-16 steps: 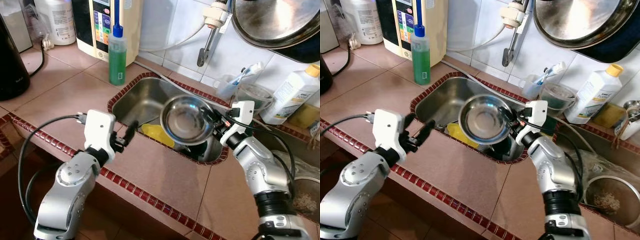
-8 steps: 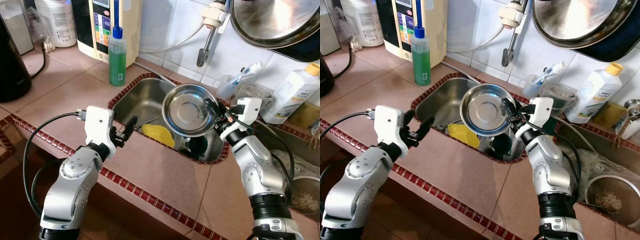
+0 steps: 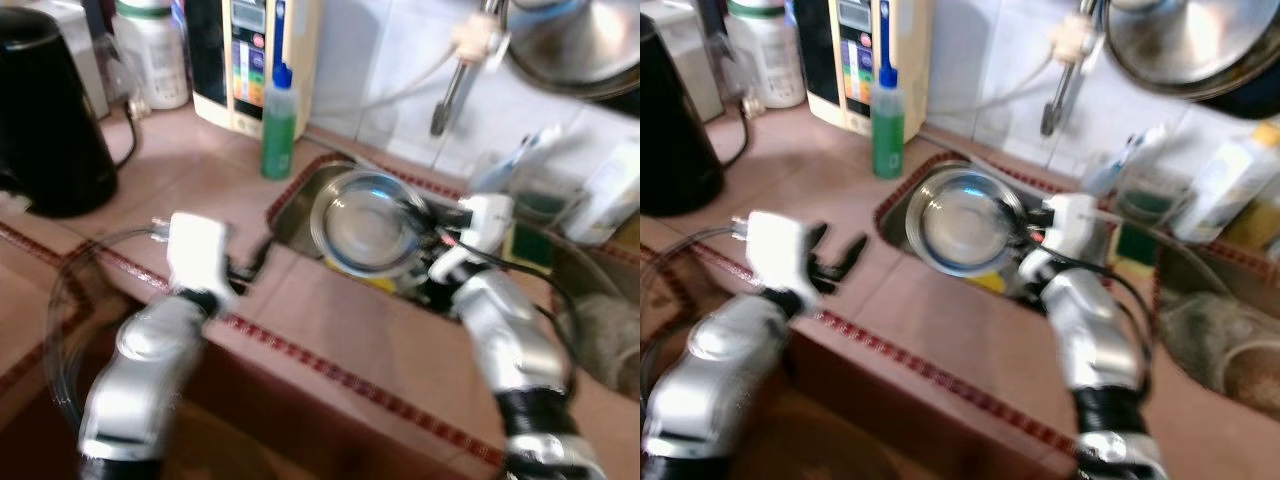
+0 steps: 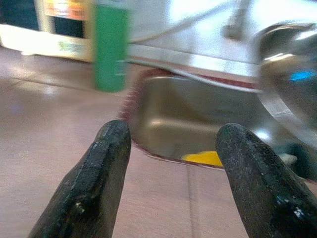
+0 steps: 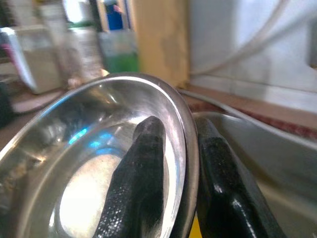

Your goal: Kitchen organization

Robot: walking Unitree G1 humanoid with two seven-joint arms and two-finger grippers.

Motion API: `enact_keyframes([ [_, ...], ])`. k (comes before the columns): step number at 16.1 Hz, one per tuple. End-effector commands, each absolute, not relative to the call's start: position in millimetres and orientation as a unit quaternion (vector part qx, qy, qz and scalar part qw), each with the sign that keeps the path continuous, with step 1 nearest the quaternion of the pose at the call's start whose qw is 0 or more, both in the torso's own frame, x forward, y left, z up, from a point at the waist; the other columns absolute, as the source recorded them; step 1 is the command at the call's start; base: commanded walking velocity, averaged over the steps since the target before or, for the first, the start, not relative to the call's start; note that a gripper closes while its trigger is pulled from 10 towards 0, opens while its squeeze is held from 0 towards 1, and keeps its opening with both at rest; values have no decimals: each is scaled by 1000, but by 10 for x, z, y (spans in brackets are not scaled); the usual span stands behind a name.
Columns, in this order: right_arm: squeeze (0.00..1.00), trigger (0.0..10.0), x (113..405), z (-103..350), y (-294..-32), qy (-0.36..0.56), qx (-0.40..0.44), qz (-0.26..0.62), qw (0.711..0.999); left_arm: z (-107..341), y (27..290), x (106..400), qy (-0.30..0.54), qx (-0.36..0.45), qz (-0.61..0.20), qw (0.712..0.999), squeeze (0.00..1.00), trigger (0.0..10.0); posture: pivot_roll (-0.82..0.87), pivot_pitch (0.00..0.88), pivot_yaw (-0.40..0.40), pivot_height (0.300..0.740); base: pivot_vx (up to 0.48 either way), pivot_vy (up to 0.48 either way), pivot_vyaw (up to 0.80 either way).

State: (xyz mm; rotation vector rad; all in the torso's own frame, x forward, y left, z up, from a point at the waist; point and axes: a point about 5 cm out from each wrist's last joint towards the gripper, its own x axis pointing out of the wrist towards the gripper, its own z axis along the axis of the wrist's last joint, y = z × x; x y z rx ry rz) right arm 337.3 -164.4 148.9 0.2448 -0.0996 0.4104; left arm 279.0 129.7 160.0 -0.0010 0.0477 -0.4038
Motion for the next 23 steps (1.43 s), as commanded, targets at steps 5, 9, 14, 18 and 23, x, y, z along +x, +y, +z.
enact_keyframes([
  [5, 0, 10000, 3397, 1567, -1631, -60, 118, 205, 970, 1649, 1312, 2782, 10, 19, -195, 981, 0, 10000, 38, 0, -134, 740, 0, 0, -773],
  [9, 0, 10000, 3405, 1567, -1646, -58, 116, 203, 970, 1662, 1322, 2769, -1, 38, -194, 980, 0, 10000, 38, 0, -135, 740, 0, 0, -758],
  [14, 0, 10000, 3420, 1565, -1662, -56, 115, 201, 971, 1670, 1330, 2768, -7, 44, -203, 978, 0, 10000, 39, 8, -137, 740, 0, 0, -739],
  [18, 0, 10000, 3416, 1592, -1673, -69, 118, 198, 971, 1673, 1318, 2754, -10, 41, -214, 976, 0, 10000, 36, 13, -139, 740, 0, 0, -472],
  [23, 0, 10000, 3417, 1607, -1672, -74, 118, 200, 970, 1674, 1304, 2744, -12, 45, -221, 974, 0, 10000, 37, 14, -140, 740, 0, 0, 0],
])
